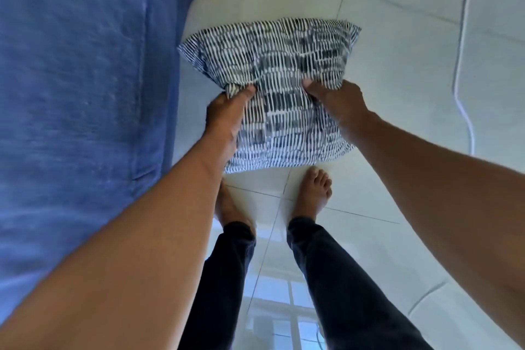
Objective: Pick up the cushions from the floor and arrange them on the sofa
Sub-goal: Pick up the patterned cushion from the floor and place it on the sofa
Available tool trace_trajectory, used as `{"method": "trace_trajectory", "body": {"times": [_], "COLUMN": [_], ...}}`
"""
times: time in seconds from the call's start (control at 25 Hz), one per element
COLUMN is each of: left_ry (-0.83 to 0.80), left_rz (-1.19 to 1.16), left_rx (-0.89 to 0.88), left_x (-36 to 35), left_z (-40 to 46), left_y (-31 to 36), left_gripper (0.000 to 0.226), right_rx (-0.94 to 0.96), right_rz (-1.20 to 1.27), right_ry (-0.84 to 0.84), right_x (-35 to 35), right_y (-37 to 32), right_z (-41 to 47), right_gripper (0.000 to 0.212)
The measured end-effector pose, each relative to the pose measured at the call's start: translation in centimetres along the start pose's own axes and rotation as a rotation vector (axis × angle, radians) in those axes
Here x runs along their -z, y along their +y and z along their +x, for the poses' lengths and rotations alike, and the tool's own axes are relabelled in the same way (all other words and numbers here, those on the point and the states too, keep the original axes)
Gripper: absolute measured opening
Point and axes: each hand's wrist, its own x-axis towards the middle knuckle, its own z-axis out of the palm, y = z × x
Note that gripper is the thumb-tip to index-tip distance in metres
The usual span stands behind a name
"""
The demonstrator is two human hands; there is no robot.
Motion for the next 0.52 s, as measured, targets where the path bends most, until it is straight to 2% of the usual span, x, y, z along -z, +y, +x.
{"method": "trace_trajectory", "body": {"times": [0.04, 0.16, 0.28, 0.36, 0.4, 0.44, 0.52], "left_ry": [-0.023, -0.113, -0.184, -0.166, -0.143, -0.133, -0.125], "left_rz": [-0.001, -0.047, -0.033, -0.033, -0.039, -0.051, -0.065], "left_rx": [-0.016, -0.080, -0.203, -0.276, -0.317, -0.352, -0.408], "left_x": [0.0, 0.6, 1.9, 3.4, 4.8, 6.4, 9.5], "left_z": [-3.2, -11.5, -20.1, -25.0, -27.5, -29.9, -33.6], "left_y": [0.7, 2.5, 5.3, 7.3, 8.3, 9.1, 10.1], "left_gripper": [0.052, 0.032, 0.026, 0.016, 0.014, 0.015, 0.027], "right_rx": [0.024, 0.086, 0.160, 0.201, 0.212, 0.198, 0.179], "right_rz": [0.030, 0.088, 0.125, 0.186, 0.224, 0.251, 0.293], "right_ry": [0.016, 0.065, 0.074, 0.062, 0.038, 0.013, -0.063], "right_x": [2.1, 7.5, 12.2, 14.5, 15.1, 15.6, 16.2], "right_y": [-0.8, -4.4, -9.4, -13.0, -14.8, -16.4, -19.5], "right_z": [-2.5, -10.1, -18.4, -22.9, -25.2, -27.3, -30.7], "right_gripper": [0.029, 0.019, 0.024, 0.027, 0.031, 0.045, 0.090]}}
